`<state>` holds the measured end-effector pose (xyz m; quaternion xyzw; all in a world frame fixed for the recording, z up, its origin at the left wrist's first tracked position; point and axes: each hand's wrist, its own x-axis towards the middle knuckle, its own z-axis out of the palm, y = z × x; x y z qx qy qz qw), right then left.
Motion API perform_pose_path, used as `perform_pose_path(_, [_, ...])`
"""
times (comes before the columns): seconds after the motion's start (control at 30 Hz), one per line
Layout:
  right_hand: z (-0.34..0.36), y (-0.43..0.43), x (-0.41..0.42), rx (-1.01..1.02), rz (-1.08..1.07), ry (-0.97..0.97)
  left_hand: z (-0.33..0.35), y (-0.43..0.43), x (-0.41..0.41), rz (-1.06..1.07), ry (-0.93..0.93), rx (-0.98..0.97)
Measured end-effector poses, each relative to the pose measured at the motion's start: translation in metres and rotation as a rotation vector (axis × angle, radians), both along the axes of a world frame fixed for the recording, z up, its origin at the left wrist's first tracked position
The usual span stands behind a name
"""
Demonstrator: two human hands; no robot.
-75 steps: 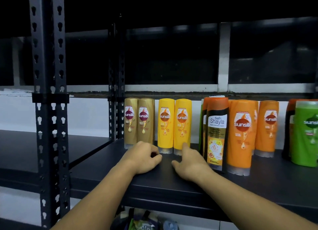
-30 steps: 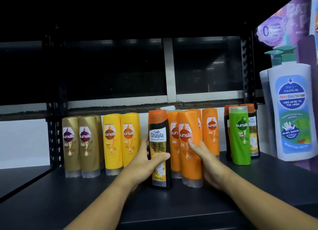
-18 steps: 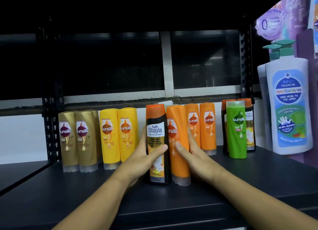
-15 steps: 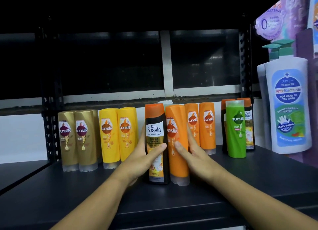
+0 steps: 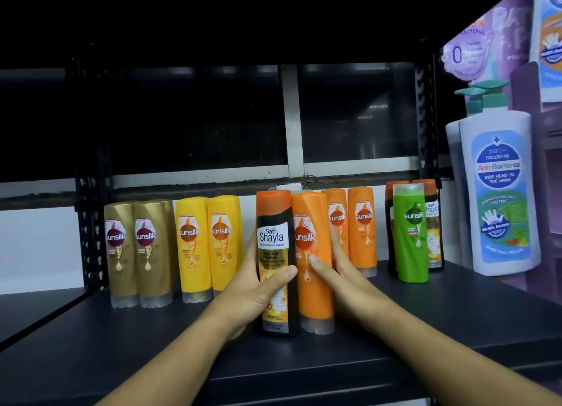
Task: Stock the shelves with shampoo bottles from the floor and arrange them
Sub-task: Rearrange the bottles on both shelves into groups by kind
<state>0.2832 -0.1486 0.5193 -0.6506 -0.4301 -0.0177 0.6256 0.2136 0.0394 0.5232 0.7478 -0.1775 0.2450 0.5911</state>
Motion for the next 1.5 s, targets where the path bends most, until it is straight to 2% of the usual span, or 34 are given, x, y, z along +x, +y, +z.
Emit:
perform_pose_path(0.33, [-0.003,-0.016,-0.003,0.077,-0.012,0.017,0.001,-0.013,0.006,-0.015,0.023,0.065])
perform_pose_path(0.77, [-0.003,-0.102,0.023,0.077,-0.195,0.008,0.001,-0.094,0.065,-0.088,-0.006,0.120])
perform_pose_path(1.2, [-0.005,-0.138,0.069,0.015,-0.248,0.038,0.002,-0.132,0.113,0.000,-0.047,0.183])
perform_pose_path(1.4, [-0.006,-0.138,0.073,-0.084,-0.247,0.052,0.003,-0.124,0.112,0.068,0.008,0.221])
perform_pose_path(1.5, [-0.004,-0.143,0.074,-0.050,-0.258,0.084,0.006,-0.119,0.105,0.062,0.088,0.336])
